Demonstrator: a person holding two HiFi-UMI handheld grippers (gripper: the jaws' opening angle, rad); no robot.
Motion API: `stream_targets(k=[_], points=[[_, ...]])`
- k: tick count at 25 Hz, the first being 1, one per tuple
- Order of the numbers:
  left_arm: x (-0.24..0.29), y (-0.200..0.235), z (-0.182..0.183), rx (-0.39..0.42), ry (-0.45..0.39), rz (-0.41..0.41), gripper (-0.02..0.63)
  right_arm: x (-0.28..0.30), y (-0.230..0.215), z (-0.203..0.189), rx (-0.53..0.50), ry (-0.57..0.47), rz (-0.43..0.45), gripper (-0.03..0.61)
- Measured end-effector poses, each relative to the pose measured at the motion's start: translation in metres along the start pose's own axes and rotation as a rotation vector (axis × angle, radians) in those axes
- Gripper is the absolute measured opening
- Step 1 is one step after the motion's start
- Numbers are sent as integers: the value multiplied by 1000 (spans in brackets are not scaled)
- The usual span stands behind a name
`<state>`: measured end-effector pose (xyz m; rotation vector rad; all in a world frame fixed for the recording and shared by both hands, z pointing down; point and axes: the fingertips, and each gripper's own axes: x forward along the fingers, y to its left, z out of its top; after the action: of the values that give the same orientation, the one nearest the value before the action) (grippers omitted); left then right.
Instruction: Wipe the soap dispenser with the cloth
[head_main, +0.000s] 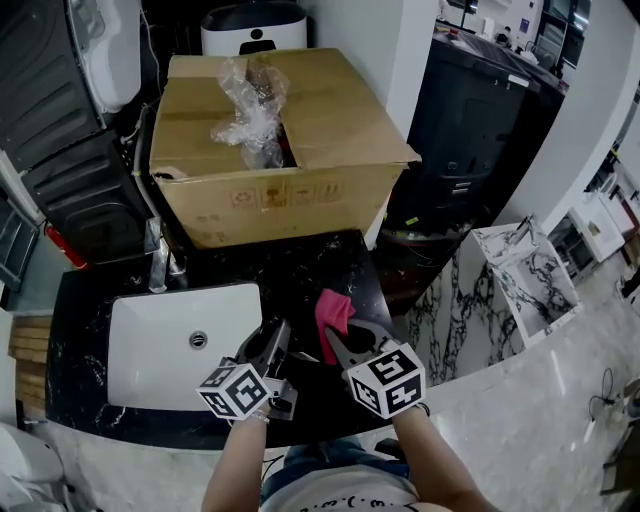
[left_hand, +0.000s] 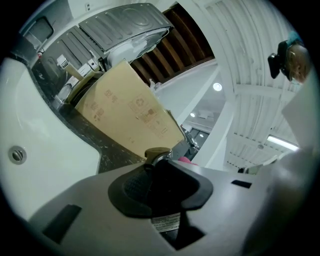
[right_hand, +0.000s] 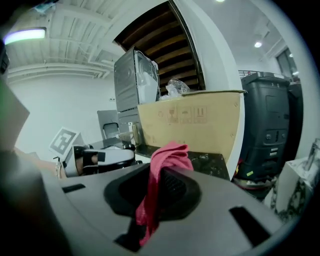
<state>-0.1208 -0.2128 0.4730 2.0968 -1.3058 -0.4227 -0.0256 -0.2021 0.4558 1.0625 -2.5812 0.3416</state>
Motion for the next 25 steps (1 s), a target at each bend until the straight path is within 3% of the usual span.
stream_targets(k=[8,15,20,25], points=[[0,-5,-2,32,20,27,106,24,4,6,45,-4,44,49],[3,-13,-4,94,27,23,106,15,-24,-41,86,163,-70,49],[12,-29,-9,254,102,-30,106,1,-37,-62,142,211,-113,49],[22,-45,-17,455,220,-191,106,-15,-53,-55,174,163,-160,49]])
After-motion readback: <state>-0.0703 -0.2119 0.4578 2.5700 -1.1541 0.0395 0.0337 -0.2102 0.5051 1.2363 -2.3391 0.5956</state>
